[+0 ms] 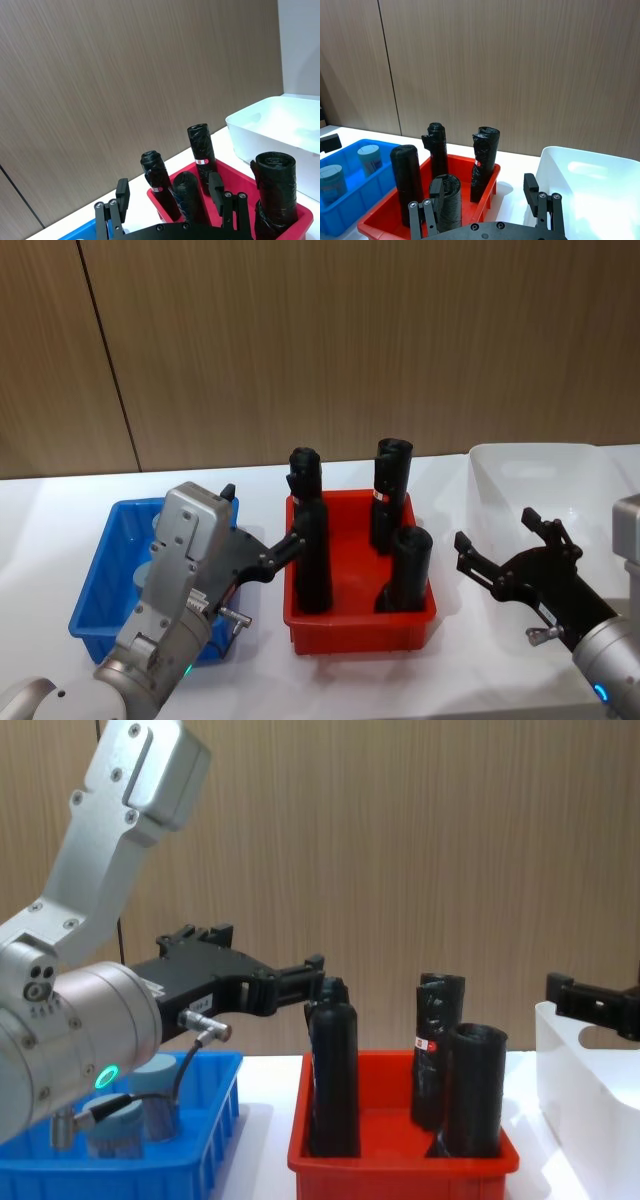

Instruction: Pick the cotton swabs from the blue box and place them into the white box.

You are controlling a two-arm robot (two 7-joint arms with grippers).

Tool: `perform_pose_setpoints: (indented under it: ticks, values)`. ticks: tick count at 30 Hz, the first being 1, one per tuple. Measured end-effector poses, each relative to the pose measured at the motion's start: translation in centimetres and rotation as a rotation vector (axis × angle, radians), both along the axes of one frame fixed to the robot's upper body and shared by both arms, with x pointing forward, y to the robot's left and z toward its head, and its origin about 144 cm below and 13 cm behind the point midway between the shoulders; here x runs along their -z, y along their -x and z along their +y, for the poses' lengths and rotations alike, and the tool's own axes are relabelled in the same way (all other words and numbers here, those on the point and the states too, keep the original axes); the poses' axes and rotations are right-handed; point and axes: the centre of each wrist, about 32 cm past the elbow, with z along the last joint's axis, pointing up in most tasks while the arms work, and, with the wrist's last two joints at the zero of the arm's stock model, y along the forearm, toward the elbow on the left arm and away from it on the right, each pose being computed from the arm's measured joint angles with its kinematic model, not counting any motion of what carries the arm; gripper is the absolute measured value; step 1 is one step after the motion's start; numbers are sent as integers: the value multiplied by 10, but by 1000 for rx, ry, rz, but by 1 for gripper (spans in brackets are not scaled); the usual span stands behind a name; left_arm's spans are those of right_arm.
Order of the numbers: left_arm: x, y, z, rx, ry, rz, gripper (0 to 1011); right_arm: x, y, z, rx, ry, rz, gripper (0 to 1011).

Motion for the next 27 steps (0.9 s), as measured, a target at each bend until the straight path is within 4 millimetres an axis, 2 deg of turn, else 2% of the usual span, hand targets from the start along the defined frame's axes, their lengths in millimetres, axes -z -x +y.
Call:
perform_pose_setpoints:
  ticks: [27]
  values:
    - [0, 0, 2, 0, -3, 2, 1003, 0, 0, 0, 0, 0, 0, 1002]
